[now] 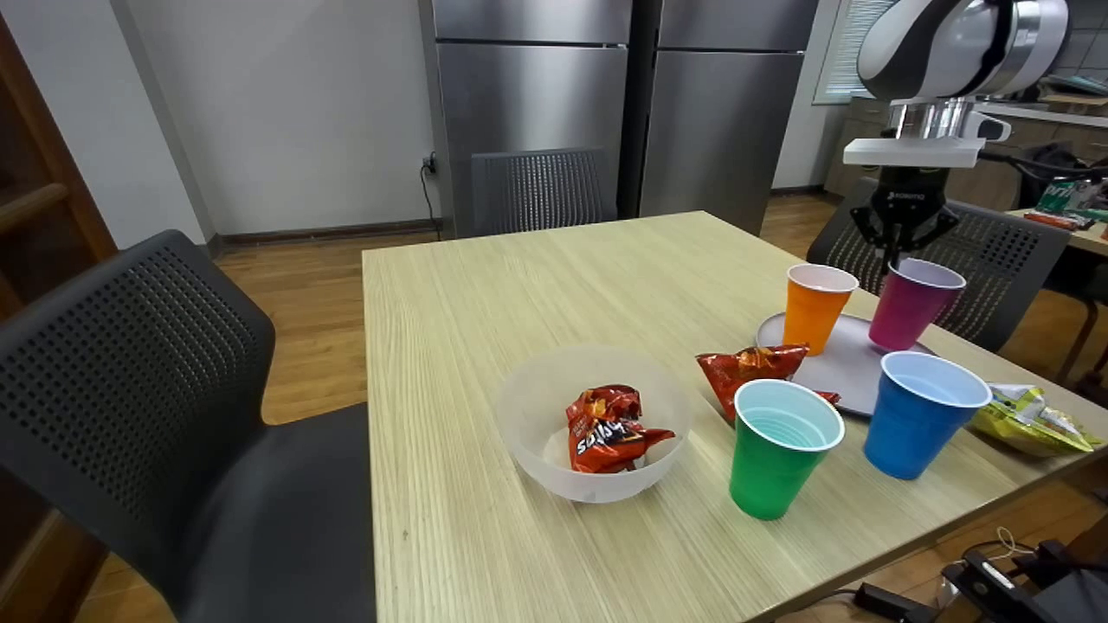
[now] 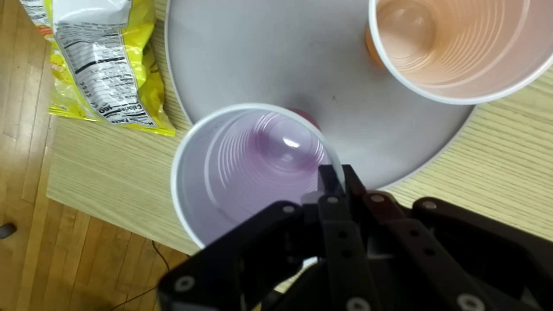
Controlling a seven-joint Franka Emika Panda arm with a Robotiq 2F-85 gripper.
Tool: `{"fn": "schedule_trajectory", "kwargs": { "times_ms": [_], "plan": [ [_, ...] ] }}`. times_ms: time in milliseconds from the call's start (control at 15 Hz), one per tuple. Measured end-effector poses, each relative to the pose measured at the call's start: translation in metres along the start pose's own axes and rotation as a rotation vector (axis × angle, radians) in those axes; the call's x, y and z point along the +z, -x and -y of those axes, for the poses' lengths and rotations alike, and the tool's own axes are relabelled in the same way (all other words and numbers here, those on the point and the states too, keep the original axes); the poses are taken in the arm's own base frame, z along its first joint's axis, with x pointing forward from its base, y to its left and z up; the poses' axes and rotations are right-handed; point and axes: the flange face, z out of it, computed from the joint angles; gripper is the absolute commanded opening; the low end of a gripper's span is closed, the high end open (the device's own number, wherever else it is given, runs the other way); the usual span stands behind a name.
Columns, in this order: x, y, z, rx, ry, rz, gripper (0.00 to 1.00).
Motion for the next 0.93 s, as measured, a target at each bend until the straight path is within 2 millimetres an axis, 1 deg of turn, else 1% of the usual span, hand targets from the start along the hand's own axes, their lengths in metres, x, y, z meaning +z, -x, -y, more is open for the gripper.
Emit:
{"fn": "schedule_trajectory", "kwargs": {
  "times_ms": [200,267,400,467,600,733,933],
  "plan": [
    [0.002,0.000,0.003,-0.004,0.007,0.005,0.02],
    [0.003,0.000,0.005,-0.006,0.011,0.007,0.27],
    [0.003,0.001,0.008,-0.011,0.017,0.012,0.38],
    [0.003,0.002,0.010,-0.013,0.019,0.013,0.46],
    [0.002,0.003,0.012,-0.016,0.019,0.013,0.59],
    [-0.001,0.003,0.014,-0.019,0.016,0.009,0.74],
    [-0.009,0.002,0.017,-0.019,0.004,-0.003,0.97]
  ]
}}
